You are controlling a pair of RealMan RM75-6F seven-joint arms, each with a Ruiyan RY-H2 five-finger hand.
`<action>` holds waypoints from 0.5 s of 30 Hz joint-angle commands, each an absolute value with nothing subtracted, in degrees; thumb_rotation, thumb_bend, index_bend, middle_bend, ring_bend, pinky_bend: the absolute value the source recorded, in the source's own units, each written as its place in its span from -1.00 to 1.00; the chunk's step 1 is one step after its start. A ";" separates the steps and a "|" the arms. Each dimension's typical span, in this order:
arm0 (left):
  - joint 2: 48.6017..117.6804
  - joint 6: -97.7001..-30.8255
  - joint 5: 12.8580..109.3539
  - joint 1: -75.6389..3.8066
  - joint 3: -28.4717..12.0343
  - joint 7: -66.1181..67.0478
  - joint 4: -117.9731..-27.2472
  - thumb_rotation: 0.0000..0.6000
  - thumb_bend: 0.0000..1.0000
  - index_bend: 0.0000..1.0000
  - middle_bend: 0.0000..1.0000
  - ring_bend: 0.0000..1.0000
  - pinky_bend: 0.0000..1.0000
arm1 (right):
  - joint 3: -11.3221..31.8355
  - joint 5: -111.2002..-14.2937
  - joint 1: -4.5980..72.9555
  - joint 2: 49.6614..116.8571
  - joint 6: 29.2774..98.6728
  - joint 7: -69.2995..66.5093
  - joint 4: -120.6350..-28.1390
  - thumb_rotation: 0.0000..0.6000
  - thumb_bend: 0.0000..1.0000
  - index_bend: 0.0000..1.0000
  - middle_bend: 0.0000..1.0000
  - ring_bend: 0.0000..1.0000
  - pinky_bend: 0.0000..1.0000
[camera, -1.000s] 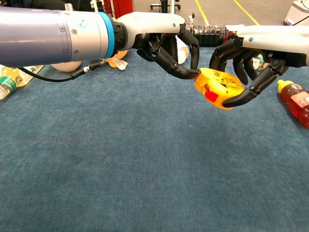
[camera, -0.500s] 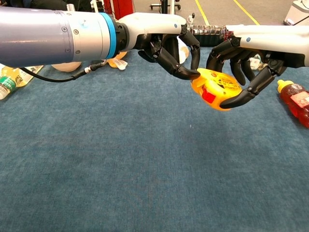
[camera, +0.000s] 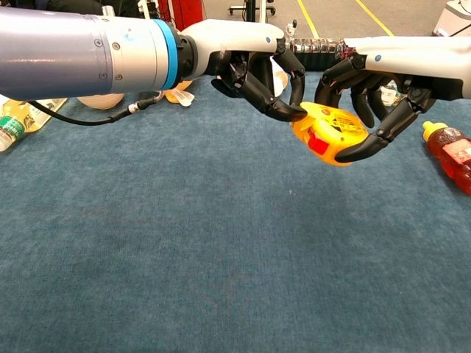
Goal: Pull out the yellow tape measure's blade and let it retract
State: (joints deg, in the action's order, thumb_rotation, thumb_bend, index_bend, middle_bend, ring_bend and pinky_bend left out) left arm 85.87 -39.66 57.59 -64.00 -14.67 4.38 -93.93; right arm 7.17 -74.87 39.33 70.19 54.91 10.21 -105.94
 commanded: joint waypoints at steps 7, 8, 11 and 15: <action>85.64 -39.89 57.26 -64.01 -14.45 4.23 -93.83 0.38 -0.41 0.22 1.00 1.00 0.96 | 7.16 -74.22 39.32 70.13 54.66 10.27 -105.59 0.48 -0.48 0.17 0.23 0.20 0.18; 85.62 -39.91 57.19 -64.01 -14.42 4.20 -93.81 0.37 -0.41 0.22 1.00 1.00 0.96 | 7.16 -74.21 39.31 70.14 54.67 10.28 -105.58 0.48 -0.48 0.17 0.23 0.20 0.18; 85.73 -40.03 57.00 -64.06 -14.30 4.24 -93.63 0.36 -0.40 0.22 1.00 1.00 0.96 | 7.15 -74.18 39.32 70.12 54.61 10.21 -105.62 0.48 -0.48 0.17 0.23 0.20 0.18; 85.94 -40.41 56.92 -64.11 -14.22 4.46 -93.55 0.36 -0.40 0.26 1.00 1.00 0.96 | 7.14 -74.16 39.29 70.15 54.61 10.11 -105.56 0.48 -0.48 0.17 0.23 0.20 0.18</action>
